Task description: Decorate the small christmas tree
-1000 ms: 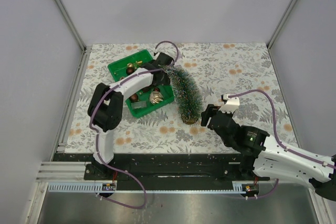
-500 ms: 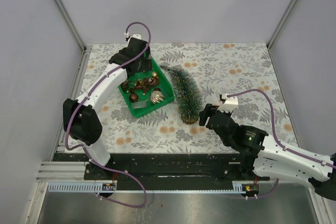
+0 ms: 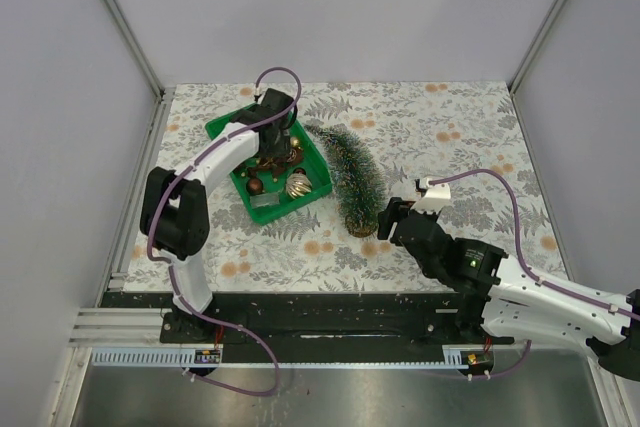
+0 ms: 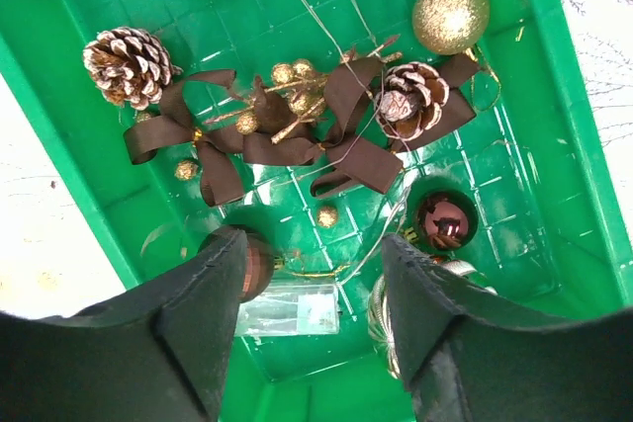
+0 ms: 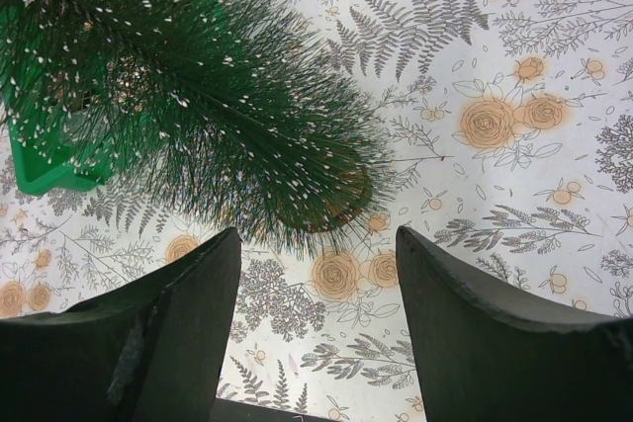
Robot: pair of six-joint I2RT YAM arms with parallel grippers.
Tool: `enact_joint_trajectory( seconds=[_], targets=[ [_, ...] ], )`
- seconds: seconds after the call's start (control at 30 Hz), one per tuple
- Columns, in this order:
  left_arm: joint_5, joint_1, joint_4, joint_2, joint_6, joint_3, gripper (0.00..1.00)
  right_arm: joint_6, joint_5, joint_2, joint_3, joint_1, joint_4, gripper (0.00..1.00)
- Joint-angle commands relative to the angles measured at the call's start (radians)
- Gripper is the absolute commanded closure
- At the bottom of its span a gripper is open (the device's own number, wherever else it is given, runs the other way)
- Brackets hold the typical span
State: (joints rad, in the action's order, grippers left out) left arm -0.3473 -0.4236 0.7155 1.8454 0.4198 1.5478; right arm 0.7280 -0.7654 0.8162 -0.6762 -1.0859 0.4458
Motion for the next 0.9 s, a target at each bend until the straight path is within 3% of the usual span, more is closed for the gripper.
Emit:
enact_joint_trajectory(
  seconds=[0.0,0.1,0.63,0.87],
  targets=[
    [-0.015,0.002,-0.031,0.0,0.025,0.075,0.48,-0.01,-0.005,-0.006,-0.02,-0.008,-0.029,0.29],
    [-0.015,0.002,-0.039,0.005,0.033,0.081,0.58,-0.012,-0.002,-0.011,-0.019,-0.008,-0.03,0.29],
    [-0.03,-0.001,-0.103,0.002,0.016,0.058,0.79,-0.029,0.008,-0.026,-0.013,-0.006,-0.038,0.29],
    [0.013,0.0,-0.137,-0.018,-0.042,0.051,0.99,-0.029,0.006,-0.034,-0.013,-0.008,-0.032,0.3]
  ],
)
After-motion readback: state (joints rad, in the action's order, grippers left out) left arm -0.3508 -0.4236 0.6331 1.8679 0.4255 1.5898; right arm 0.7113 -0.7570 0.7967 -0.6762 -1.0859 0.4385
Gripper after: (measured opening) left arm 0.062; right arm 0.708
